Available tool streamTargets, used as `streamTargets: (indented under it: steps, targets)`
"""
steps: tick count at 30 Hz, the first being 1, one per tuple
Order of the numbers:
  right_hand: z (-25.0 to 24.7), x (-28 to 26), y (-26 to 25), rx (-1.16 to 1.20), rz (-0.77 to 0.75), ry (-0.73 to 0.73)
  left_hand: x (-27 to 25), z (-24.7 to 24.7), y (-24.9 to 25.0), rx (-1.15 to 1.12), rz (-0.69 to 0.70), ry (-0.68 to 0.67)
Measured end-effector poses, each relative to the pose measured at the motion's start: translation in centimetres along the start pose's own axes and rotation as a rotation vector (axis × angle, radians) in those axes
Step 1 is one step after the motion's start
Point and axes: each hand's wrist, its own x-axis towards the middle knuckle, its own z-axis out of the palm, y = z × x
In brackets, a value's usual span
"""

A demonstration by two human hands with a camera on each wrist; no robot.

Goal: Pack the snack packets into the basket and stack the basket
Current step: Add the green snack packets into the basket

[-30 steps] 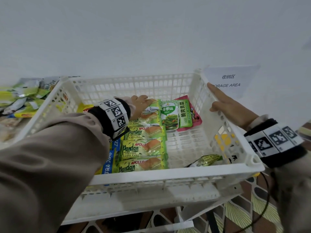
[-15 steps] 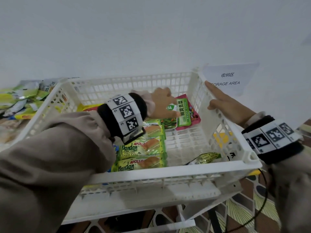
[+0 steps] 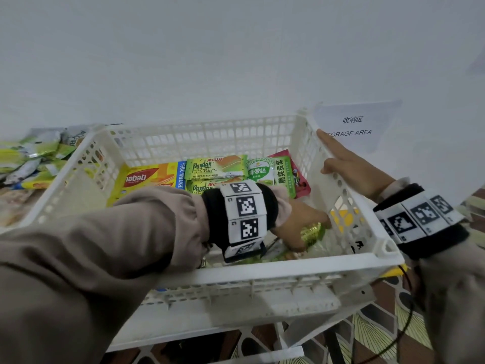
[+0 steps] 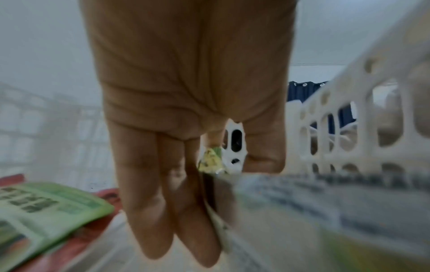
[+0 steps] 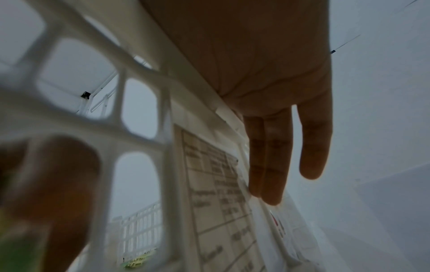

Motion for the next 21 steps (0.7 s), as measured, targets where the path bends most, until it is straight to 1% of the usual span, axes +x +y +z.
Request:
streamTargets:
  steps: [1, 3, 5, 8, 12, 14, 16, 19, 21]
  targets:
    - [0.0, 0.0, 0.0, -0.006, -0.003, -0.001, -0.7, -0.5, -0.5, -0.056, 0.016, 0.003]
    - [0.0, 0.1, 0.1, -0.017, -0.003, -0.002, -2.0, -1.4, -1.6, -0.169, 0.042, 0.055]
    - [0.0, 0.1, 0.1, -0.01, 0.002, 0.003, -3.3, -2.0, -2.6, -0.279, 0.032, 0.168]
    - [0.0, 0.0, 0.1, 0.0, 0.0, -0.002, -5.3, -2.7, -4.4, -0.494, -0.068, 0.394]
    - [0.0, 0.0, 0.0, -0.001, -0.001, -0.001, -7.3, -2.6, -6.8, -0.737, -0.136, 0.583]
    - [0.0, 0.0, -0.1, 0.009, 0.0, 0.009, -8.0, -2.3, -7.7, -0.782, -0.177, 0.63]
    - [0.0, 0.1, 0.0, 0.008, 0.001, 0.01, -8.6, -1.8, -8.2, -0.77, -0.199, 0.66]
    - [0.1, 0.0, 0.1, -0.001, 0.001, 0.01, -9.3, -1.4, -8.7, -0.716, -0.235, 0.66]
    - [0.1, 0.0, 0.0, -0.002, 0.006, 0.016, -9.8, -1.3, -8.9, -0.761, -0.251, 0.666]
